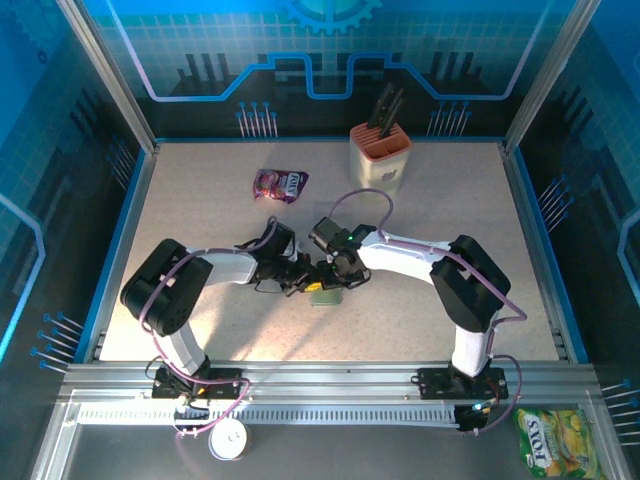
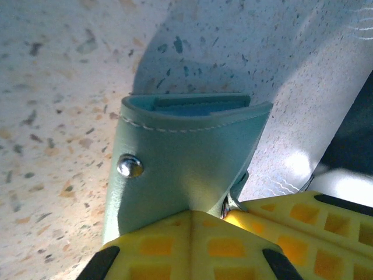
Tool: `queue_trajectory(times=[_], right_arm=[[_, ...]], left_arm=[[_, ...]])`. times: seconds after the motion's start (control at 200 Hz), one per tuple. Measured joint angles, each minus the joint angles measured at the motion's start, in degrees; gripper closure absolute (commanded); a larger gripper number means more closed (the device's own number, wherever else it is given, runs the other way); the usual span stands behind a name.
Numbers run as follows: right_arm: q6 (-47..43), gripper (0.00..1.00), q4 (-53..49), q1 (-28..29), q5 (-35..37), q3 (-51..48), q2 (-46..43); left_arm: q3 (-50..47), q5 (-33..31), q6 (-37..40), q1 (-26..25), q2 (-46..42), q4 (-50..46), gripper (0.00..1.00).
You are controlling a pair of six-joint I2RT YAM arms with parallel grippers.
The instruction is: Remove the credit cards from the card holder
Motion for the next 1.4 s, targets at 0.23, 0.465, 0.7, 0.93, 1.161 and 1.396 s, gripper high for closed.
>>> queue_trajectory(times=[0.23,0.465,0.7,0.93,1.161,1.396], right_arm=[[-0.31,1.0,-6.19,1.57,5.57,3.87,1.95],[-1.31,1.0,-9.14,1.86,8.96,5.16,2.56],[-2.21,1.0,-10.49,2.56,11.17,6.12,3.26],[-2.64,1.0,-16.83,1.64,18.91,6.14,3.28],[-2.62,1.0,-15.98,1.29,18.86,4.26,2.62],[-1.62,0.91,-6.84,-3.85,8.7,-4.28,-4.11]], left_arm=[[1.11,2.49,0.04,0.0,2.36,0.96,1.0],[1.66,4.55,0.17,-0.02,4.17,2.82,1.0],[1.66,4.74,0.17,0.0,4.37,2.95,1.0],[1.68,4.74,0.2,0.02,4.42,2.8,1.0],[1.66,4.74,0.2,0.04,4.39,2.82,1.0],[1.55,4.81,0.33,0.02,4.0,3.85,0.99]])
